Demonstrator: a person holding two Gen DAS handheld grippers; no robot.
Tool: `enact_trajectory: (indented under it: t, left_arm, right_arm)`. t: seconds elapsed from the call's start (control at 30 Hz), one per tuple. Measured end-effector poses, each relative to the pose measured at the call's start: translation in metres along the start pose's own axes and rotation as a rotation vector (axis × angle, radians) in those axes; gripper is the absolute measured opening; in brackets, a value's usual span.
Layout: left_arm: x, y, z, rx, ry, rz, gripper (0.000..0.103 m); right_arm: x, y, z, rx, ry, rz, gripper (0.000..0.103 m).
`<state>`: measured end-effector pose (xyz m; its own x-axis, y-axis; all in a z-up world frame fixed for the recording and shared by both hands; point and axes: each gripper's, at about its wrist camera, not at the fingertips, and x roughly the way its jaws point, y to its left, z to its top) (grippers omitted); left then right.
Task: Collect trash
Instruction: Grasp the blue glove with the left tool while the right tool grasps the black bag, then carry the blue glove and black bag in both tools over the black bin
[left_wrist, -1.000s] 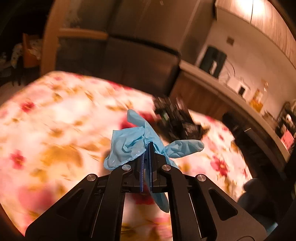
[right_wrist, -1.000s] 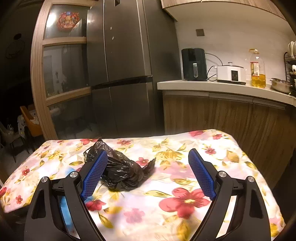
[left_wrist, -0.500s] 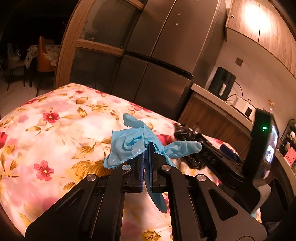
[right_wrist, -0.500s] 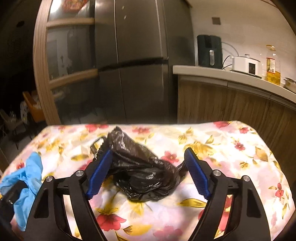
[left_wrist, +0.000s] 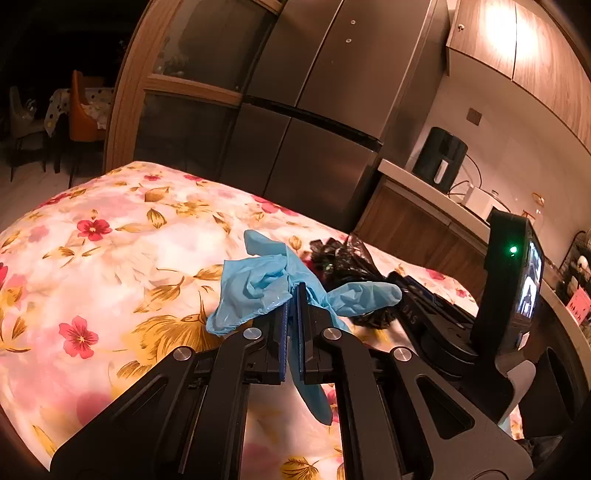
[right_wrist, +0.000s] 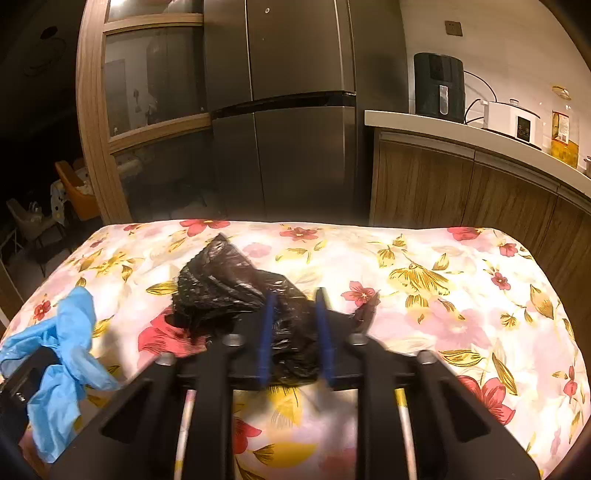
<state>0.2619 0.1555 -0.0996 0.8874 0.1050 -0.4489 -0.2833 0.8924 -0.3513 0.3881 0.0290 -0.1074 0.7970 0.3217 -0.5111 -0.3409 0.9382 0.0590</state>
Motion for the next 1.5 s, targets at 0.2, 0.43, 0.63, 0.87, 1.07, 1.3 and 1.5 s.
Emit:
enact_trajectory:
  t: [0.2,0.43,0.63,0.87,1.07,1.3,1.5]
  left_arm:
    - [0.002,0.001,0.0,-0.005,0.009,-0.002,0.003]
    - [0.002,0.001,0.001,-0.01,0.013,0.0,0.003]
    - [-0.003,-0.008,0.002,0.018,0.004,-0.008,0.003]
    - [-0.02,-0.035,0.004,0.089,-0.01,-0.033,0.003]
    - [-0.034,-0.06,-0.002,0.132,-0.005,-0.059,0.003]
    - [-0.049,-0.103,-0.012,0.186,0.003,-0.123,0.003]
    - [-0.063,-0.151,-0.021,0.248,-0.008,-0.194,0.003]
  right_arm:
    - [-0.015,-0.003,0.0,0.019,-0.025,0.011,0.007]
    - [-0.049,-0.01,-0.005,0.029,-0.074,0.014,0.006]
    - [-0.086,-0.024,-0.005,0.037,-0.113,-0.003,0.005]
    - [-0.132,-0.047,-0.006,0.051,-0.165,-0.04,0.005]
    - [-0.161,-0.072,-0.008,0.082,-0.192,-0.082,0.005]
    - [-0.199,-0.103,-0.014,0.113,-0.234,-0.138,0.005]
    - [-0.229,-0.137,-0.022,0.151,-0.265,-0.207,0.005]
